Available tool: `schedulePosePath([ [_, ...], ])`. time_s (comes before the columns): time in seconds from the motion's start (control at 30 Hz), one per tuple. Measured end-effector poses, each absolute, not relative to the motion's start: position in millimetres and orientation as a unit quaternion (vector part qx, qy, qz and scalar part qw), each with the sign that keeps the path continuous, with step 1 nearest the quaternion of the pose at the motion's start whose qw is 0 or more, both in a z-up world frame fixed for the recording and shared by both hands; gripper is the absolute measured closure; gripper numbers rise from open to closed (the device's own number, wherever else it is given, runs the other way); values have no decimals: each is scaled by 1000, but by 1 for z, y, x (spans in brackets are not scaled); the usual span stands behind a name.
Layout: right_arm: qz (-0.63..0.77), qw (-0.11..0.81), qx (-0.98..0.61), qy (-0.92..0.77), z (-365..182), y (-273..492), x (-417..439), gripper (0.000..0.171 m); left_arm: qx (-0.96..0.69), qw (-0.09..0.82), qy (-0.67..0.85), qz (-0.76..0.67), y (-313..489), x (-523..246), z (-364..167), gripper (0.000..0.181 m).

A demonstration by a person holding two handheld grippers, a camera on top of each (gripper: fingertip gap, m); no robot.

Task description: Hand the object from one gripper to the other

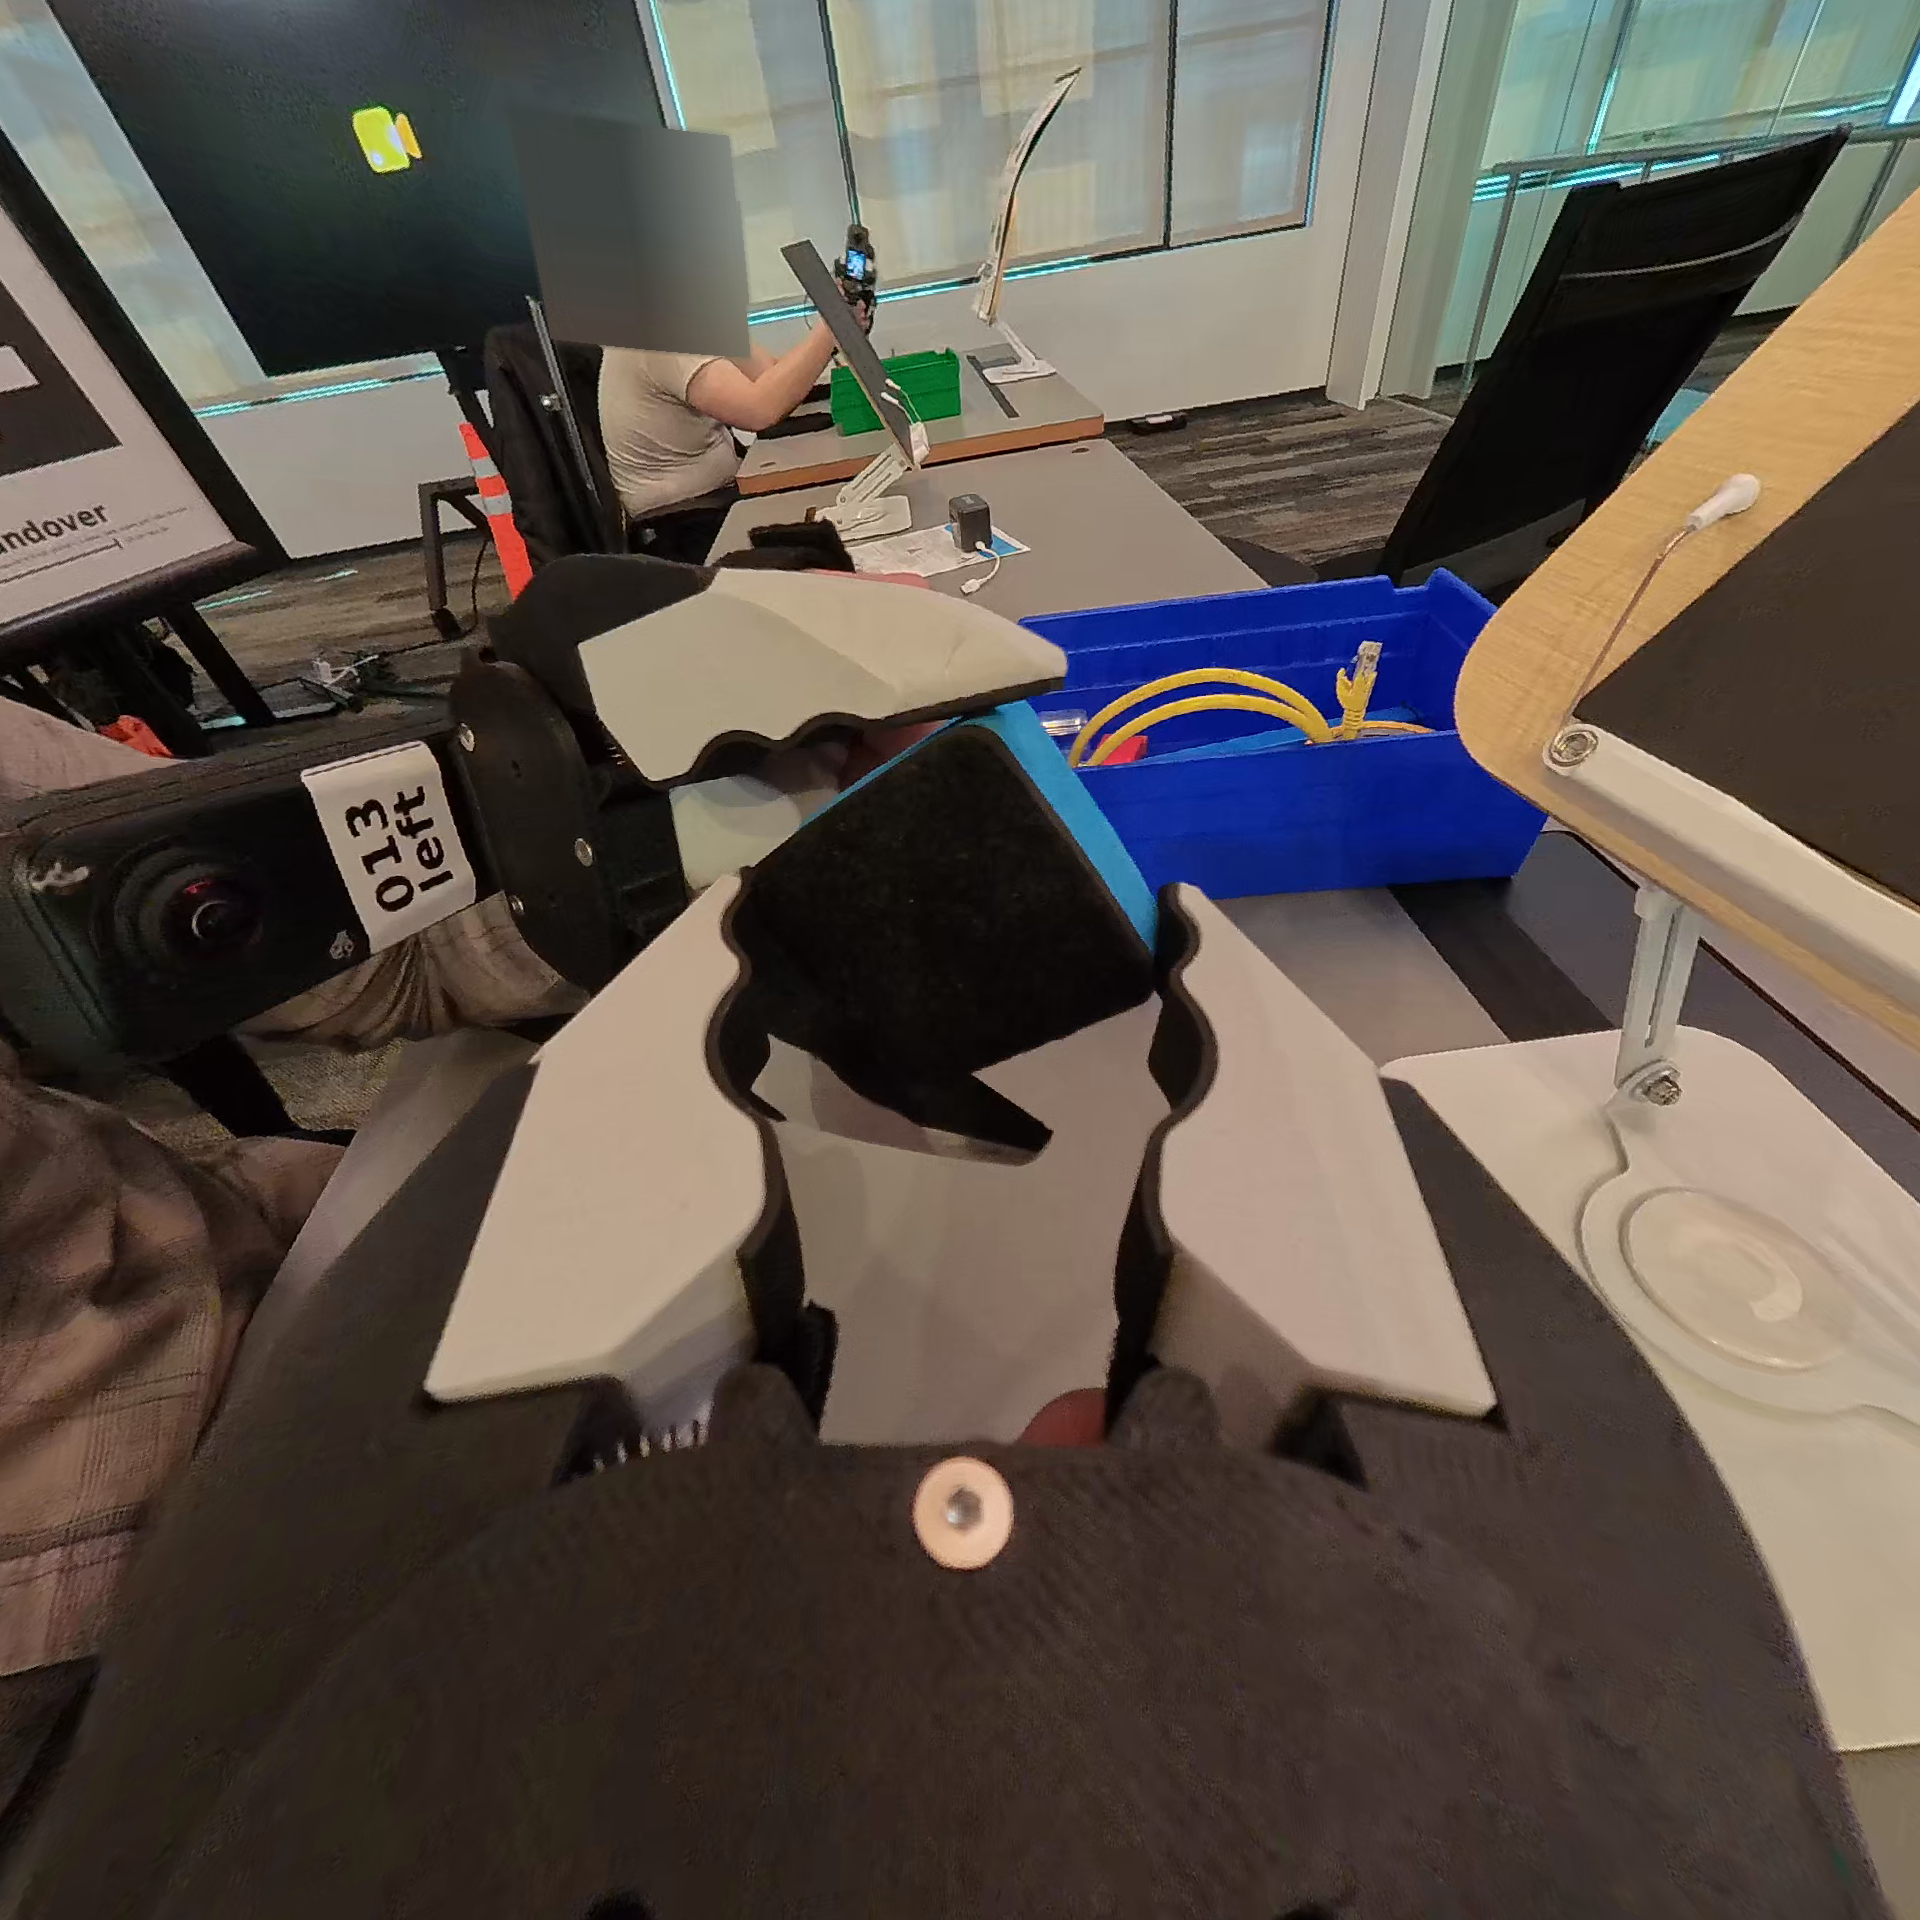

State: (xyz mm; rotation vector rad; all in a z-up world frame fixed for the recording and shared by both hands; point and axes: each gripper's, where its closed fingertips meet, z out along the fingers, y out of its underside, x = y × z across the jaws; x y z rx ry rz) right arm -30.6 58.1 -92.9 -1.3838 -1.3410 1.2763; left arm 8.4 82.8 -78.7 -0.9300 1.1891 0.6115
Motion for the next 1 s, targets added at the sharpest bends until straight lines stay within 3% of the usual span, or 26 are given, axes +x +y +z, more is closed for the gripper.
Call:
schedulePosePath([
  [0.5, 433, 433, -608, -505, -104, 79, -38, 99, -418, 685, 517, 298, 91, 5, -81, 106],
  [0.63, 405, 442, -614, -513, -108, 80, -39, 99, -428, 675, 524, 293, 93, 4, -86, 114],
  [0.7, 396, 442, -616, -518, -111, 80, -40, 99, -428, 682, 516, 292, 91, 2, -81, 131],
  [0.8, 397, 445, -618, -513, -110, 81, -41, 99, -435, 686, 514, 277, 91, 1, -80, 131],
  [0.83, 396, 445, -619, -512, -111, 82, -41, 99, -437, 685, 512, 278, 92, 0, -80, 128],
  [0.93, 406, 451, -620, -497, -106, 85, -40, 99, -438, 693, 500, 281, 93, -3, -73, 91],
  [1.0, 419, 457, -619, -482, -100, 87, -39, 99, -454, 680, 507, 274, 96, -3, -80, 81],
])
